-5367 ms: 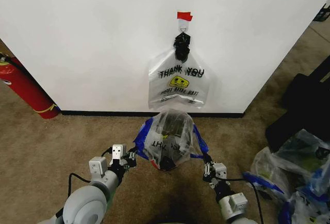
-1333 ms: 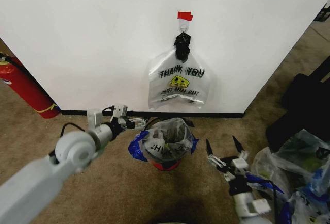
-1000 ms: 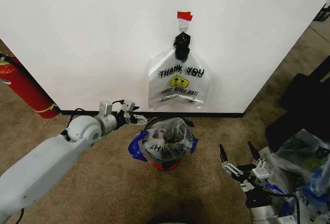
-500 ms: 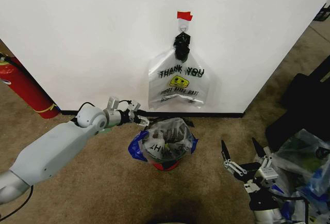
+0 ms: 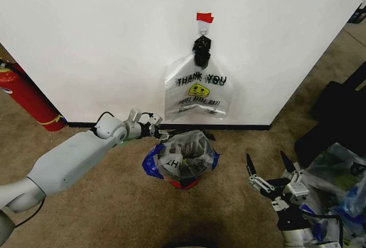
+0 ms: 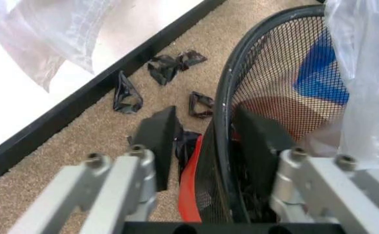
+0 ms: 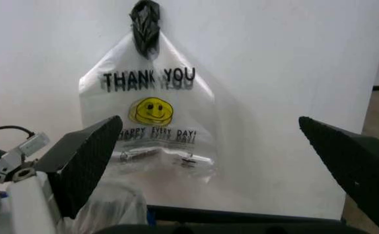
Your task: Pick up the garbage bag from the wall and place it over the trash bin.
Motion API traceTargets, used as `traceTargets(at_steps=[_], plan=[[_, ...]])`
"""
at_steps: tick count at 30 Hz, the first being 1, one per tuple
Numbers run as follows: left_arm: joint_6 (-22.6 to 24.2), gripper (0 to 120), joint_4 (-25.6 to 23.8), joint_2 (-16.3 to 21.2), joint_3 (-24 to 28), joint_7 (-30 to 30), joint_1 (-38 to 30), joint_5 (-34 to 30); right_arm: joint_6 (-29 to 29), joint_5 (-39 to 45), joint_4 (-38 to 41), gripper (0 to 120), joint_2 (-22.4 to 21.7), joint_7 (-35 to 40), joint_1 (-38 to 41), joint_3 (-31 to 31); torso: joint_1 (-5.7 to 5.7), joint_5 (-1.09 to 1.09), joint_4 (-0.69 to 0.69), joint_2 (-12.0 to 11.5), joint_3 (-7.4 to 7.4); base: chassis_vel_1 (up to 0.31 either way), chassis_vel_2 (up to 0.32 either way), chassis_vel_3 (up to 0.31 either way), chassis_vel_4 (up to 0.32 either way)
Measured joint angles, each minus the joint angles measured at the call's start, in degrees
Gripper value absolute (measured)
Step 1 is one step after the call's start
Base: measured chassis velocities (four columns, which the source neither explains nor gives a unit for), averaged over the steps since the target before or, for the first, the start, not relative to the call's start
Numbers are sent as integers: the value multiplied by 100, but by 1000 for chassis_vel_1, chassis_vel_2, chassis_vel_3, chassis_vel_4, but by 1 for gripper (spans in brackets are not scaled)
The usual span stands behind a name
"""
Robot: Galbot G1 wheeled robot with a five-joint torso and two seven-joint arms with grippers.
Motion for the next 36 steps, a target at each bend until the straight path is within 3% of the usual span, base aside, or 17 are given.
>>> traceTargets(at_steps=[2, 7, 17, 23, 28, 36], plan=[[-19, 30, 0, 0, 42, 3, -13, 6, -11, -2, -10, 100, -1, 2, 19, -11, 0, 0, 0, 0, 0, 0, 0, 0, 0], [-47, 8, -2, -24, 118, -4, -40, -15, -114, -16, -13, 100, -9, 115, 121, -59, 0, -1, 0, 0, 0, 0, 0, 0, 0], [103, 3, -508, 38, -193, -588, 383, -493, -252, -105, -82, 100, -16, 279, 250, -175, 0, 0, 0, 0, 0, 0, 0, 0, 0], [323, 3, -1219, 358, -752, -1450, 878, -1087, -484, -129, -67, 100, -117, 431, 383, -286, 0, -1, -1, 0, -1, 0, 0, 0, 0], [574, 3, -1986, 616, -1750, -2474, 1489, -1741, -720, -95, -78, 100, -196, 589, 503, -356, 0, 0, 2, 0, -1, 0, 0, 0, 0], [520, 3, -2707, 651, -2298, -3847, 1958, -2380, -825, -95, -155, 100, -259, 701, 637, -456, 0, 0, -1, 0, -1, 0, 0, 0, 0]])
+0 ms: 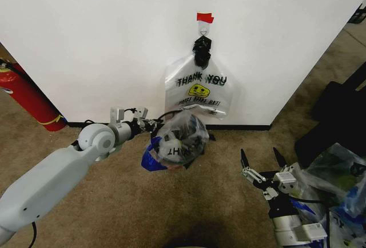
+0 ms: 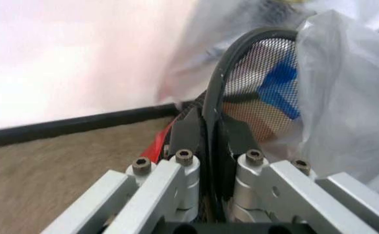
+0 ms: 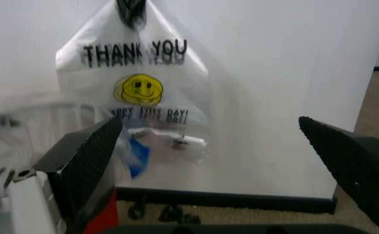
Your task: Pick up the garbage bag from the wall and place it over the trash bin.
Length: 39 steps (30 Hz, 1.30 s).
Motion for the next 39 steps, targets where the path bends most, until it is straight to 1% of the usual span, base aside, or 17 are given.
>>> traceTargets(at_steps=[1, 3, 4, 5, 6, 7, 9, 11, 13, 14, 15, 17, 22, 25, 28, 38, 39], plan=[[-64, 3, -208, -16, -119, -450, 167, -146, -12, 2, -19, 100, -16, 20, 17, -11, 0, 0, 1, 0, 0, 0, 0, 0, 0], [-215, 3, -512, -47, -247, -1021, 459, -250, -38, 8, -27, 100, -36, 57, 44, -20, 0, -1, 0, 0, 0, 0, 0, 0, 0], [-368, 3, -816, -113, -374, -1569, 830, -367, -53, 11, -41, 100, -49, 73, 68, -31, 0, -1, 1, 0, 0, 0, 0, 0, 0], [-386, 3, -858, -127, -390, -1651, 885, -393, -55, 12, -42, 100, -49, 75, 70, -33, 0, -1, 2, 0, 0, 0, 0, 0, 0], [-532, 3, -1077, -225, -445, -2185, 1159, -561, -68, 5, -60, 100, -50, 91, 97, -66, 0, 0, 2, 0, 0, 0, 0, 0, 0], [-646, 3, -1163, -289, -455, -2472, 1285, -648, -73, -2, -67, 100, -50, 103, 110, -87, 0, -1, 2, 0, 0, 0, 0, 0, 0], [-736, 3, -1215, -332, -464, -2640, 1360, -713, -78, -7, -69, 100, -50, 110, 115, -102, 0, -2, 2, 0, 0, 0, 0, 0, 0], [-1210, 3, -1329, -466, -477, -2907, 1550, -898, -101, -25, -83, 100, -52, 119, 120, -148, 0, 0, 2, 0, 0, 0, 0, 0, 0], [-1549, 3, -1370, -550, -476, -3031, 1648, -976, -134, -27, -96, 100, -53, 138, 130, -181, 0, -1, 1, 0, 0, 0, 0, 0, 0], [-1712, 3, -1389, -602, -472, -3108, 1705, -1004, -167, -27, -101, 100, -53, 166, 142, -208, 0, 0, 0, 0, 0, 0, 0, 0, 0], [-1712, 3, -1389, -602, -472, -3108, 1705, -1004, -167, -27, -101, 100, -53, 166, 142, -208, 0, 0, 0, 0, 0, 0, 0, 0, 0], [-2052, 3, -1400, -758, -457, -3426, 1952, -929, -309, -25, -102, 100, -61, 291, 173, -290, 0, 0, 1, 0, 0, 0, 0, 0, 0], [-2190, 3, -1370, -862, -479, -3458, 2201, -835, -353, -28, -101, 100, -77, 328, 183, -308, 0, -1, 1, 0, 0, 0, 0, 0, 0], [-2282, 3, -1224, -973, -507, -3353, 2393, -732, -401, -34, -112, 100, -87, 342, 219, -367, 0, -1, 2, 0, 0, 0, 0, 0, 0], [-2294, 3, -1089, -1104, -565, -3306, 2482, -739, -443, -51, -133, 100, -87, 366, 273, -408, 0, 0, 1, 0, 1, 0, 0, 0, 0], [-2270, 3, -1000, -1313, -814, -2988, 2901, -761, -509, -30, -162, 100, -122, 383, 331, -433, -1, 1, 2, 1, 0, 0, 0, 0, 0], [-2271, 5, -1004, -1341, -851, -2925, 2979, -721, -525, -24, -159, 100, -127, 385, 348, -453, -1, 1, 2, 1, 0, 0, 0, 0, 0]])
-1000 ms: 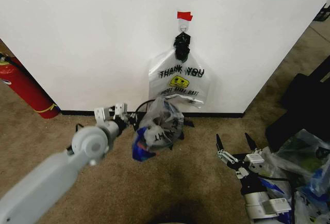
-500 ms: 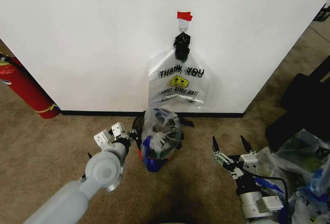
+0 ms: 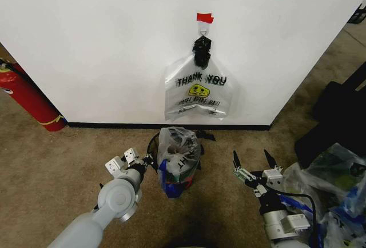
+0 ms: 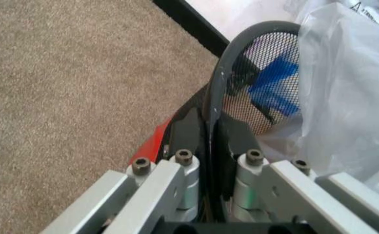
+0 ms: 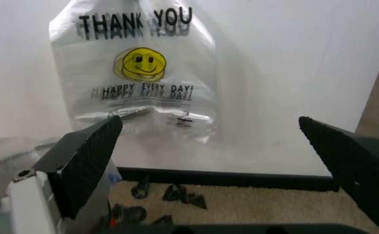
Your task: Pick up the garbage bag from the wall and place it over the trash bin.
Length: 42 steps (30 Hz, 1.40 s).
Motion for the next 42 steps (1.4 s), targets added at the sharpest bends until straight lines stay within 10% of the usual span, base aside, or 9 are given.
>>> traceTargets(at_steps=[14, 24, 32, 42], plan=[[91, 52, -649, 167, -126, 192, 346, 488, -144, 201, 154, 100, -157, 74, 16, -28, 1, -2, -1, -1, 1, 0, 0, 0, 0], [327, 93, -1682, 485, -175, 430, 145, 1670, -2287, 2185, 1048, 100, -974, 1109, 742, -403, 1, -1, 6, -1, 1, 0, 0, 0, 0], [1033, 100, -1988, 750, -113, 698, -261, 2453, -3316, 3117, 920, 100, -1443, 1499, 1551, -663, 1, -2, 0, -1, 1, 0, 0, 0, 0], [545, 100, -2026, 892, -193, 1699, 227, 4276, -4194, 4513, -252, 100, -1098, 1806, 3615, -1692, 1, -3, 0, -2, 2, 0, 0, 0, 0]])
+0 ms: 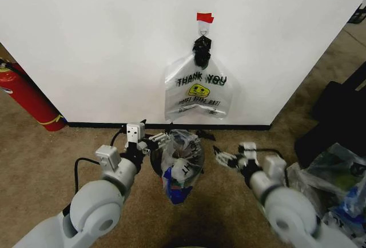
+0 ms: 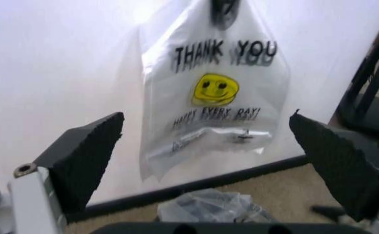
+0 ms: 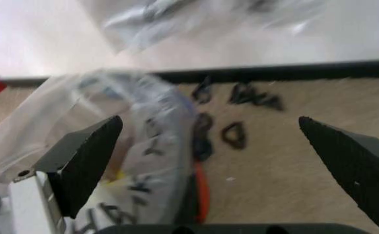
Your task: Pick up the garbage bag from the wall and place it over the trash bin.
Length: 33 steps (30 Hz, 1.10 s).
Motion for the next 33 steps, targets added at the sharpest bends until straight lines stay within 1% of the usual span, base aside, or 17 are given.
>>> traceTargets(at_steps=[2, 3, 4, 5, 6, 7, 8, 9, 11, 12, 14, 16, 20, 22, 25, 30, 33], plan=[[-120, 100, 15, -100, 41, 126, 162, 326, -196, 85, -192, 100, 237, 178, 340, -345, 0, -1, -2, 0, -1, 0, 0, 0, 0], [-135, 100, 17, -124, 48, 141, 202, 368, -256, 149, -246, 100, 326, 314, 439, -446, 0, 1, -2, 0, 0, 0, 0, 0, 0], [-165, 100, 27, -172, 56, 158, 289, 437, -388, 301, -339, 100, 489, 701, 622, -605, 0, 2, -1, 0, 0, 0, 0, 0, 0], [-165, 100, 27, -172, 56, 158, 289, 437, -388, 301, -339, 100, 489, 701, 622, -605, 0, 2, -1, 0, 0, 0, 0, 0, 0], [-176, 100, 32, -187, 58, 159, 317, 453, -438, 367, -382, 100, 566, 897, 693, -663, 0, -2, -1, 1, -1, 0, 0, 0, 0], [-195, 100, 48, -211, 59, 161, 375, 477, -504, 455, -465, 100, 700, 1247, 793, -759, 0, -2, 0, 0, 0, 0, 0, 0, 0], [-199, 100, 51, -215, 59, 161, 388, 481, -527, 478, -491, 100, 741, 1351, 823, -786, 0, -1, 0, 0, 0, 0, 0, 0, 0], [-215, 100, 56, -218, 54, 161, 417, 487, -669, 692, -577, 100, 903, 1826, 948, -854, 0, 0, -2, 0, -1, 0, 0, 0, 0], [-217, 100, 57, -218, 52, 161, 421, 485, -737, 882, -615, 100, 987, 2075, 1015, -865, 0, 0, -2, 0, -1, 0, 0, 0, 0], [-220, 100, 62, -217, 51, 154, 414, 470, -852, 1140, -707, 100, 1131, 2367, 1109, -869, 0, 1, -2, 0, 0, 0, 0, 0, 0], [-220, 100, 62, -217, 51, 154, 414, 470, -852, 1140, -707, 100, 1131, 2367, 1109, -869, 0, 1, -2, 0, 0, 0, 0, 0, 0], [-221, 100, 66, -216, 52, 140, 400, 438, -929, 1226, -837, 100, 1287, 2486, 1201, -878, 0, -1, -2, 0, -1, 0, 0, 0, 0], [-216, 100, 45, -204, 53, 110, 417, 378, -1107, 1754, -1040, 100, 1674, 3085, 1372, -798, 0, 0, -1, 0, -1, 0, 0, 0, 0], [-215, 100, 44, -203, 53, 108, 421, 375, -1113, 1799, -1057, 100, 1696, 3144, 1380, -791, 0, 0, 0, 0, -1, 0, 0, 0, 0], [-210, 100, 44, -210, 52, 93, 441, 354, -1126, 2092, -1203, 99, 1821, 3454, 1428, -749, 0, 0, -2, 0, -1, 0, 0, 0, 0], [-201, 100, 51, -249, 80, 84, 461, 344, -1127, 2126, -1427, 93, 1926, 3514, 1451, -747, 0, 1, -1, 0, -1, 0, 0, 0, 0], [-200, 100, 52, -272, 85, 64, 485, 341, -1127, 2127, -1597, 83, 1953, 3507, 1458, -758, -1, 1, -2, 0, -1, 0, 0, 0, 0]])
